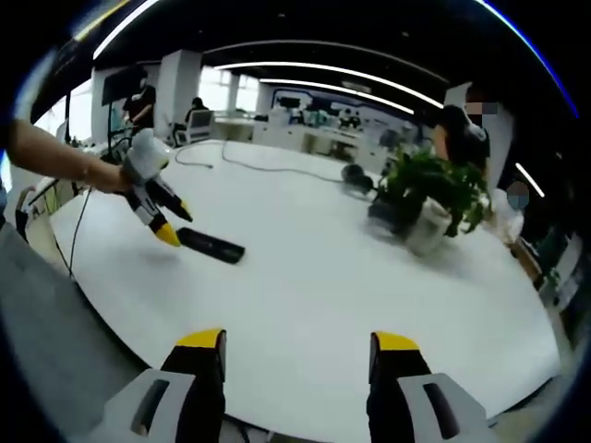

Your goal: Press the specified remote control buttons in sequence, fully releasing each button before pressing the next.

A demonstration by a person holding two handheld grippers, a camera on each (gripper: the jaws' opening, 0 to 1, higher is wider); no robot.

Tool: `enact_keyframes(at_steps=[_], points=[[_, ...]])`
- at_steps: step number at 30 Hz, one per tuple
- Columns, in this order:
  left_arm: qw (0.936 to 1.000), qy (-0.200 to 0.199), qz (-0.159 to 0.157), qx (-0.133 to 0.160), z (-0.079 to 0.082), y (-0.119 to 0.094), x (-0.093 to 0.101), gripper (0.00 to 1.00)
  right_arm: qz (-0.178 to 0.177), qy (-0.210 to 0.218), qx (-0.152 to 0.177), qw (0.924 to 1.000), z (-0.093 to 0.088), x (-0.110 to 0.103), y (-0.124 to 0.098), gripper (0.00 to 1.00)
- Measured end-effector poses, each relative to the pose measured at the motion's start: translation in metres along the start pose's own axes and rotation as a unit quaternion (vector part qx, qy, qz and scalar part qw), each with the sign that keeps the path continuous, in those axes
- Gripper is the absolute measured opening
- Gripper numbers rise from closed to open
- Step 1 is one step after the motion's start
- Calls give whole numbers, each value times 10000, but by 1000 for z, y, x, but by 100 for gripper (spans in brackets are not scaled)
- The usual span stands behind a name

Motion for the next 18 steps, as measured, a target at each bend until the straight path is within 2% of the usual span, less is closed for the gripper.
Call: enact_keyframes(at_steps=[7, 11, 18], points=[[9999, 119, 17, -96, 4, 4, -4, 55, 5, -28, -35, 10000, -1, -1, 0, 59], [9999, 135, -32, 15, 12, 5, -6, 55, 50, -67, -94, 9999, -2, -2, 2, 58], [9990, 423, -7, -163, 10, 12, -6, 53, 65, -67, -103, 9999, -2, -2, 2, 57]])
Point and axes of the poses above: the point that each gripper's makers call its tool centre point, and the gripper's own axes: y roughly forward along the fingers, x roughly to its right, z roughly out of its top, the point moved 3 cm from there along -y, roughly backward along the fingers, and after that the axes turned 14 degrees about -x, right-handed, at the moved point
